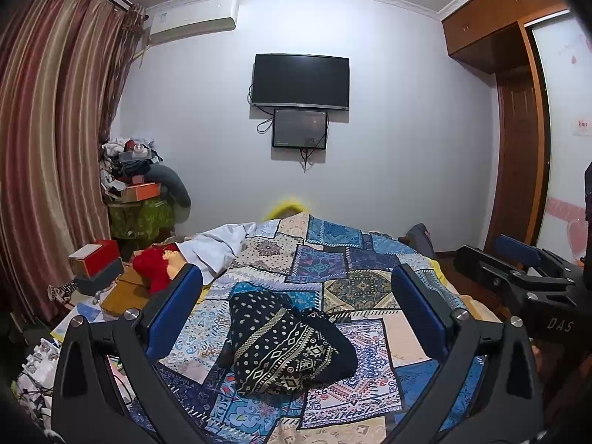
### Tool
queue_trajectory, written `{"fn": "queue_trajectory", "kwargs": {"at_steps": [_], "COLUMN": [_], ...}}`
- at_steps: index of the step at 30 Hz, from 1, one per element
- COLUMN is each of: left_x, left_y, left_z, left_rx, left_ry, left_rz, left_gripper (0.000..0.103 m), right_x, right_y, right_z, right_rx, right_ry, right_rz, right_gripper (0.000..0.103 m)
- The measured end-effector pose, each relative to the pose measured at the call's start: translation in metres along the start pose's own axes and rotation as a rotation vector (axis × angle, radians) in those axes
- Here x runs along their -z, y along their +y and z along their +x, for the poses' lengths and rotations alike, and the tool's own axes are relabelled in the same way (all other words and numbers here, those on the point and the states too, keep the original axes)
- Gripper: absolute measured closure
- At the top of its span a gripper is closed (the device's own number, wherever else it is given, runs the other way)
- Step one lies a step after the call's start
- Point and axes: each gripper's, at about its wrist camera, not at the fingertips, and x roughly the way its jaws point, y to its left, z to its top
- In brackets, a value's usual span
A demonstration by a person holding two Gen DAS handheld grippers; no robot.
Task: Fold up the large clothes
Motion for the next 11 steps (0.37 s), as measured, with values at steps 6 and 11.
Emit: {"fn": "queue_trajectory", "kwargs": {"at_steps": [6,11], "left_x": [-0.0008,-0.0011], "left_y": [0.0005,0.0011], "left_z": [-0.0004,-0.0003], "left_rx": [0.0,-0.001], "left_ry": [0.003,0.003], "left_rz": [-0.003,-0.004], "left_gripper": [0.0,0.0], "right_x": [0.0,-0.0003], "right_y": [-0.0004,0.001], "right_z": [-0.0015,-0.0014], "right_rx": [-0.001,-0.001], "right_ry": [-0.003,-0.002], "right_rz": [0.003,0.004], "right_gripper": [0.0,0.0]}}
